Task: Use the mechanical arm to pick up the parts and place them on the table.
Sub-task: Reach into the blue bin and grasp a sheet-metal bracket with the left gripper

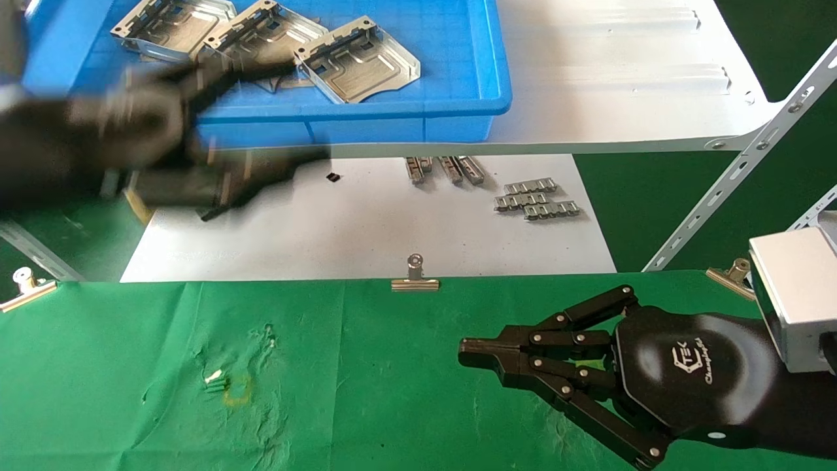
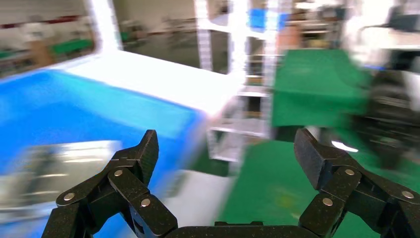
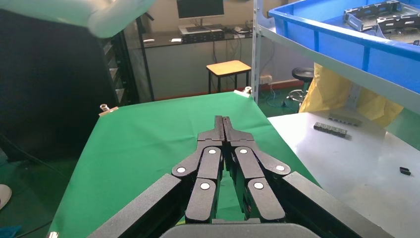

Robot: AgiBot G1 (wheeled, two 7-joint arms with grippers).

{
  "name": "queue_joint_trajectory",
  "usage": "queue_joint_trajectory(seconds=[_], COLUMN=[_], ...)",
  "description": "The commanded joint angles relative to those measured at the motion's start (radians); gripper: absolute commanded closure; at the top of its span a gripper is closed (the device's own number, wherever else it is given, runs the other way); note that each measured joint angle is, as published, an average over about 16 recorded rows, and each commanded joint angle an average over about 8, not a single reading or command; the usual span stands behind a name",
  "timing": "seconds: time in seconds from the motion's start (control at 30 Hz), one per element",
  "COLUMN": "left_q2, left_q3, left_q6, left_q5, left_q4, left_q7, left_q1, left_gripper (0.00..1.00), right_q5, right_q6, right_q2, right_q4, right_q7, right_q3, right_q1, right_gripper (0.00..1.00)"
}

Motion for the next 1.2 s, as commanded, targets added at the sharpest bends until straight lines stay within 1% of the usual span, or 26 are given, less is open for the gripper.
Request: queue_joint_trajectory(seconds=[0.03, 0.2, 0.3, 0.47, 0.57, 0.6, 0.63, 0.83, 0.87, 0.9, 1.2], left_q2=[0.030, 0.118, 0.182, 0.282, 0.321, 0.330, 0.339, 0.372, 0.375, 0.377, 0.380], left_q3=[0.023, 0.104, 0.140, 0.172, 0.183, 0.186, 0.190, 0.218, 0.223, 0.226, 0.243], left_q6=[-0.028, -0.062, -0.139, -0.294, -0.336, -0.342, -0.346, -0.344, -0.341, -0.338, -0.322], left_q5=[0.053, 0.225, 0.314, 0.404, 0.429, 0.435, 0.441, 0.482, 0.488, 0.493, 0.517], left_q4=[0.057, 0.314, 0.485, 0.706, 0.788, 0.811, 0.833, 0.933, 0.945, 0.954, 1.008], left_q7=[-0.023, -0.003, 0.025, 0.073, 0.091, 0.093, 0.095, 0.089, 0.088, 0.088, 0.100], left_q1=[-0.081, -0.280, -0.378, -0.486, -0.525, -0.536, -0.546, -0.593, -0.598, -0.604, -0.629], left_gripper=[0.00, 0.00, 0.00, 0.00, 0.00, 0.06, 0.14, 0.89, 0.96, 1.00, 1.00], right_q5=[0.000, 0.000, 0.001, 0.001, 0.001, 0.001, 0.001, 0.001, 0.001, 0.001, 0.002], right_q6=[0.000, 0.000, 0.000, 0.000, 0.001, 0.001, 0.001, 0.001, 0.001, 0.001, 0.001], right_q2=[0.000, 0.000, 0.000, 0.000, 0.001, 0.001, 0.001, 0.001, 0.001, 0.001, 0.001], right_q4=[0.000, 0.000, 0.000, 0.000, 0.000, 0.000, 0.000, 0.000, 0.000, 0.000, 0.000], right_q7=[0.000, 0.000, 0.000, -0.001, -0.001, -0.001, -0.001, -0.001, -0.001, -0.001, -0.001], right_q3=[0.000, -0.001, -0.001, -0.001, -0.001, -0.001, -0.002, -0.002, -0.002, -0.002, -0.003], right_q1=[0.000, 0.000, 0.000, 0.000, 0.000, 0.000, 0.000, 0.000, 0.000, 0.000, 0.001], right_gripper=[1.00, 1.00, 1.00, 1.00, 1.00, 1.00, 1.00, 1.00, 1.00, 1.00, 1.00])
